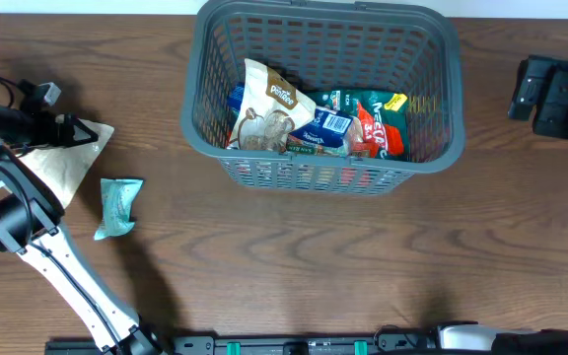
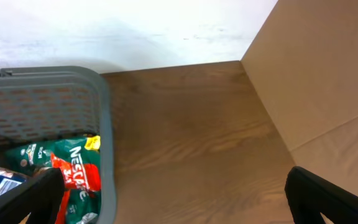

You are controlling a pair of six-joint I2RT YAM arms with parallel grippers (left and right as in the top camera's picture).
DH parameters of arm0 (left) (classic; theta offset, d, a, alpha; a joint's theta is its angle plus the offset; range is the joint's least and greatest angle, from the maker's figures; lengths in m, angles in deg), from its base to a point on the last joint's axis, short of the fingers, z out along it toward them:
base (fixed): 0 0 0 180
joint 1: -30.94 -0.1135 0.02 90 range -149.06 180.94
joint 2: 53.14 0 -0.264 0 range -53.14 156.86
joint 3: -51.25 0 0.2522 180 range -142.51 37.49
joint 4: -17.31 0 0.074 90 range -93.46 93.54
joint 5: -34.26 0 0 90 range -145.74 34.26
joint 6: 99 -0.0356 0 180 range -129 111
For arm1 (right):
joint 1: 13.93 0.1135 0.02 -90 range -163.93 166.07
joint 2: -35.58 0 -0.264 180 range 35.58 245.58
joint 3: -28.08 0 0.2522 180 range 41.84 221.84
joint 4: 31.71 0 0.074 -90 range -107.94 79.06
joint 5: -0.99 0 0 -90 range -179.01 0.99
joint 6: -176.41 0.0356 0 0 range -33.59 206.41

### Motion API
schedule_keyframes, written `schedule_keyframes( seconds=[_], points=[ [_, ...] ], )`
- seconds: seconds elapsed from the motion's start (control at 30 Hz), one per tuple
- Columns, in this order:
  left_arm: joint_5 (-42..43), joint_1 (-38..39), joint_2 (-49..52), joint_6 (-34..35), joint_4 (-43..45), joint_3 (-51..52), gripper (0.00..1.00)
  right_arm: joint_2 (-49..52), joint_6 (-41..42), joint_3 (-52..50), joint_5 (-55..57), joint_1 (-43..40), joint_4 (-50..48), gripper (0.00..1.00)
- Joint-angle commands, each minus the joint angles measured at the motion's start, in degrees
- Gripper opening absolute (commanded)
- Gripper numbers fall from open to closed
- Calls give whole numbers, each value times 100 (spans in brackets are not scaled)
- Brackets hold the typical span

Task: Pack container
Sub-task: 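Close the left gripper on the cream pouch's top and lift it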

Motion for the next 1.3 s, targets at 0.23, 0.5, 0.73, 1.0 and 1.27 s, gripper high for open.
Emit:
schedule_keyframes(
  seconds=[0.23,0.5,0.73,1.0,1.27],
  points=[
    [-251,72,437,44,-85,262,6,15,92,28,79,-26,13,99],
    [-323,74,435,114,-114,221,6,15,92,28,79,-26,13,99],
    [-326,109,254,686,-192,28,6,15,92,28,79,-26,13,99],
    [-326,221,-643,1095,-188,-258,6,15,92,28,79,-26,13,99],
    [-326,588,-1978,1530,-149,-424,6,15,92,28,79,-26,13,99]
  ],
)
